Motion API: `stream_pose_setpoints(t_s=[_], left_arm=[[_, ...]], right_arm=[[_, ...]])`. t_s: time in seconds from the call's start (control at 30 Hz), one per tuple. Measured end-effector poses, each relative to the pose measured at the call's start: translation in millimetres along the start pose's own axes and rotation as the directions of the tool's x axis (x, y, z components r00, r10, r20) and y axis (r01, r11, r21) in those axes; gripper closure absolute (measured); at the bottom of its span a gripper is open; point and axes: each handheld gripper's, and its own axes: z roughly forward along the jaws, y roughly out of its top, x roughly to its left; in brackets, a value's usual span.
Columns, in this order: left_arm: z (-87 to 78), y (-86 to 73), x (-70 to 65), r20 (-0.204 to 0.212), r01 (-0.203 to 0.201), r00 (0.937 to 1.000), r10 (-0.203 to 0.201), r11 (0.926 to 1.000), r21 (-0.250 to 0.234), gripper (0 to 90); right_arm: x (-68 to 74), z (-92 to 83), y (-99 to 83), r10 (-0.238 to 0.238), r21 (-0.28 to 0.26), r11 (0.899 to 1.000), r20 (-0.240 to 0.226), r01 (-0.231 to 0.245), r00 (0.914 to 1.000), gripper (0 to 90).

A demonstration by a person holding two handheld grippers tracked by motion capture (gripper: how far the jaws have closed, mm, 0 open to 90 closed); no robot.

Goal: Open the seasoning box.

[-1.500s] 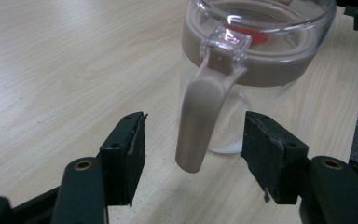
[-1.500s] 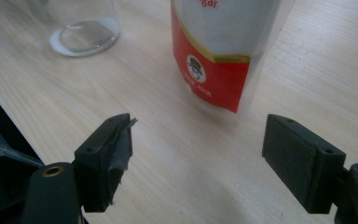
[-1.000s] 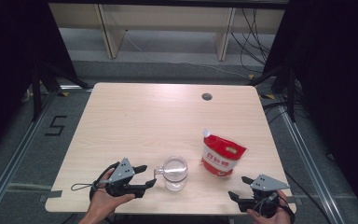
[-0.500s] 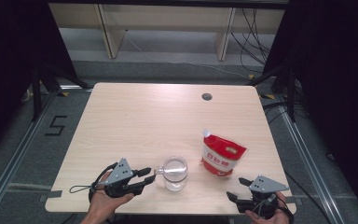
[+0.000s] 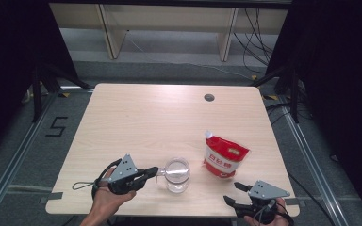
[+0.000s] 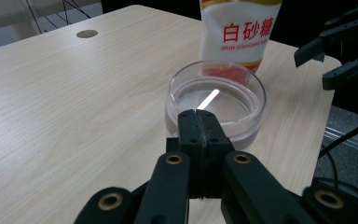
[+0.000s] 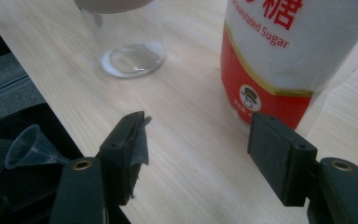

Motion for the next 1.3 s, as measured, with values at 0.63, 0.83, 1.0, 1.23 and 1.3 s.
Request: stream_pose_setpoints(t_s=[0.63, 0.83, 1.0, 1.23, 1.3], left_arm=[[13.0, -0.7, 6.7, 0.007, -0.013, 0.9999, 0.013, 0.9999, -0.004, 89.1], [12.9, -1.7, 6.5, 0.007, -0.004, 1.0, 0.004, 0.9999, -0.012, 89.1], [13.0, -2.1, 6.1, 0.005, -0.005, 1.0, 0.005, 0.9999, -0.016, 89.1], [13.2, -2.4, 5.1, 0.002, 0.004, 1.0, -0.004, 0.9999, -0.014, 89.1], [13.2, -2.4, 4.9, 0.001, 0.006, 1.0, -0.006, 0.9999, -0.015, 89.1]], right_arm=[[8.7, 10.9, 6.0, -0.001, -0.038, 0.999, -0.033, 0.0, 0.9995, 48.6], [14.5, 17.7, 13.4, -0.011, -0.067, 0.998, -0.05, 0.008, 0.9987, 63.1], [21.7, 23.9, 18.6, -0.053, -0.084, 0.995, -0.039, 0.049, 0.9979, 69.3], [24.4, 35.1, 28.2, -0.12, -0.114, 0.987, -0.055, 0.113, 0.9912, 79.7], [24.7, 36.3, 29.9, -0.128, -0.112, 0.986, -0.048, 0.122, 0.9906, 80.2]])
